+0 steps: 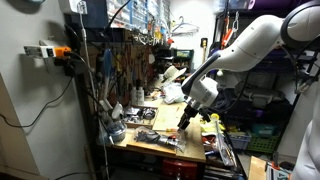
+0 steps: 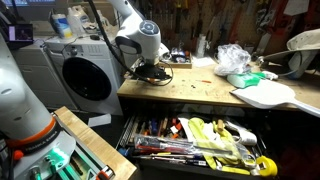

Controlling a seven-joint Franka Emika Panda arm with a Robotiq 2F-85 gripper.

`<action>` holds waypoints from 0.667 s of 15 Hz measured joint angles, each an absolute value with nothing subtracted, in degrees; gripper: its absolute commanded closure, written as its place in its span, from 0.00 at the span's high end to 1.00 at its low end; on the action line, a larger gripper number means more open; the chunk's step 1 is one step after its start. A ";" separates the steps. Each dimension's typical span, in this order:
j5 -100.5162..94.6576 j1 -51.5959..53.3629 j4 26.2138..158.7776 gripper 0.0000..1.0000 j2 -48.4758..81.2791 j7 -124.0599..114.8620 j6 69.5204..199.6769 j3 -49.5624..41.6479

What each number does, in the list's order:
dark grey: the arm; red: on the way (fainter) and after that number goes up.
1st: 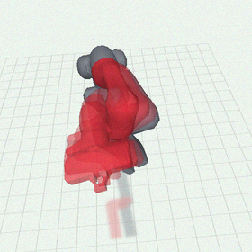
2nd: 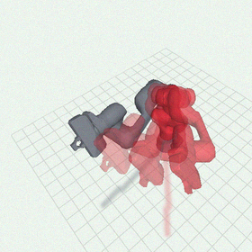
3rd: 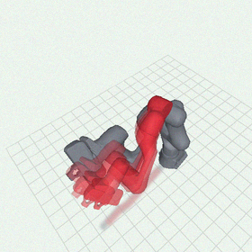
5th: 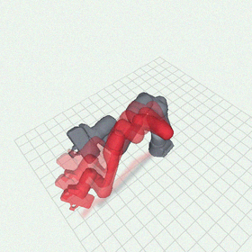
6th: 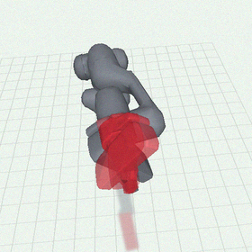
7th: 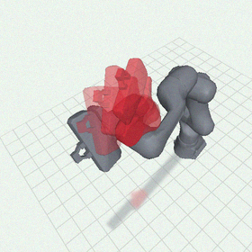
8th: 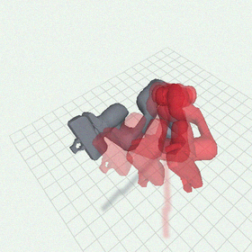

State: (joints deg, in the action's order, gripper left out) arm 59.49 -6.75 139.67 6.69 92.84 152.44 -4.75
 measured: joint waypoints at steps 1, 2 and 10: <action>58.83 -6.70 139.79 1.00 6.36 92.83 152.77 -4.75; 58.19 -6.69 140.00 1.00 5.90 92.83 152.97 -4.75; 50.20 -7.06 147.61 1.00 -3.87 90.26 159.27 -5.00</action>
